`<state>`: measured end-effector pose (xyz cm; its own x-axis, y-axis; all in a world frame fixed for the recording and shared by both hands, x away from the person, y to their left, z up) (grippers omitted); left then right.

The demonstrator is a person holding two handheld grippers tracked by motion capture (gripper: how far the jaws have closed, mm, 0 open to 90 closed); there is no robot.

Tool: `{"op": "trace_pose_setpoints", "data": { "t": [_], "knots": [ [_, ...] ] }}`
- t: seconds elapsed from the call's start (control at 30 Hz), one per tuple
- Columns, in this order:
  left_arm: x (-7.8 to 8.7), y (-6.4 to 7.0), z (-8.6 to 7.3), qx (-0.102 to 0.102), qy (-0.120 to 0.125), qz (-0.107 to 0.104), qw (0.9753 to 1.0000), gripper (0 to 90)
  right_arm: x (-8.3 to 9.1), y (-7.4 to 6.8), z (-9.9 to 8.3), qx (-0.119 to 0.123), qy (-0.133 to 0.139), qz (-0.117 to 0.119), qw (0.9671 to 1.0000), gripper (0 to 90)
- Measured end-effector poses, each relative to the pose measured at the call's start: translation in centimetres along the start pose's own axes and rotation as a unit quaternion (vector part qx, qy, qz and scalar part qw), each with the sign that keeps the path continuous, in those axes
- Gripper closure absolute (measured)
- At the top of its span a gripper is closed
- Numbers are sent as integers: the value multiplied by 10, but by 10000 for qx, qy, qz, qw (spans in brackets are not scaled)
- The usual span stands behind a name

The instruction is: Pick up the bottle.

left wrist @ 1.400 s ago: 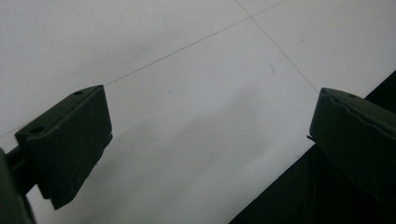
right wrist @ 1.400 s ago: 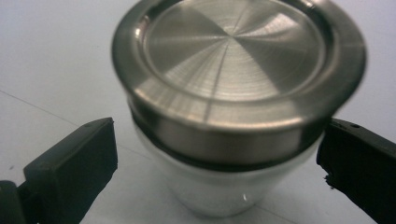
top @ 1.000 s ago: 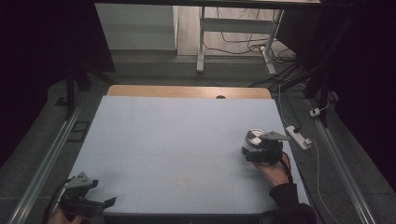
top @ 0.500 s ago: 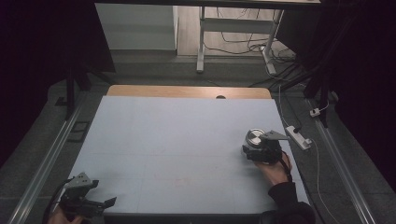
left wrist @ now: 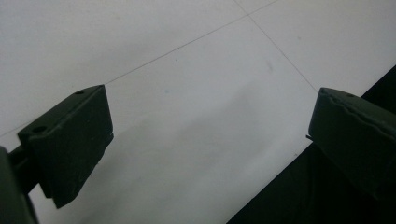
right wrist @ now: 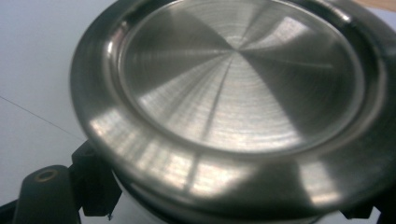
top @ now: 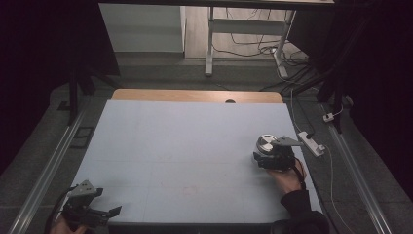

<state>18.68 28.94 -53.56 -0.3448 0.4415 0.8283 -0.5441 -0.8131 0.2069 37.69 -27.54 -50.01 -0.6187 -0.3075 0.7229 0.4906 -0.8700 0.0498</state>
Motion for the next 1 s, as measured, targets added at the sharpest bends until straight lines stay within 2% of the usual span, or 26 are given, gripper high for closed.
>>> {"op": "trace_pose_setpoints", "data": {
  "t": [0.13,0.3,0.57,0.77,1.0],
  "knots": [
    [0,0,0,1,-1,-1,10000,8,6,-4,4,-8,74,99,9999,150],
    [0,0,0,5,-5,-7,10000,8,12,-15,10,11,136,337,9993,150],
    [0,0,0,10,-5,-17,10000,8,19,-43,23,311,265,592,9974,150],
    [0,-1,0,17,-11,-28,10000,7,17,-65,31,464,263,880,9947,149],
    [0,0,0,13,-17,-24,10000,5,13,-91,36,693,284,1094,9912,149]
  ]
}}
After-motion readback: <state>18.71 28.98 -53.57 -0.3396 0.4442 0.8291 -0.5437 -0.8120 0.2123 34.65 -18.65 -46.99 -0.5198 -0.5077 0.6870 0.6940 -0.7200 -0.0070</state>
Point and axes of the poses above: each handheld gripper's, and its own axes: x roughly backward along the jaws, z roughly out of its top, y roughly to its right, the point moved 1 cm from there along -x, roughly forward along the jaws, and after that the axes turned 9 degrees about -y, right-handed, at the moved point
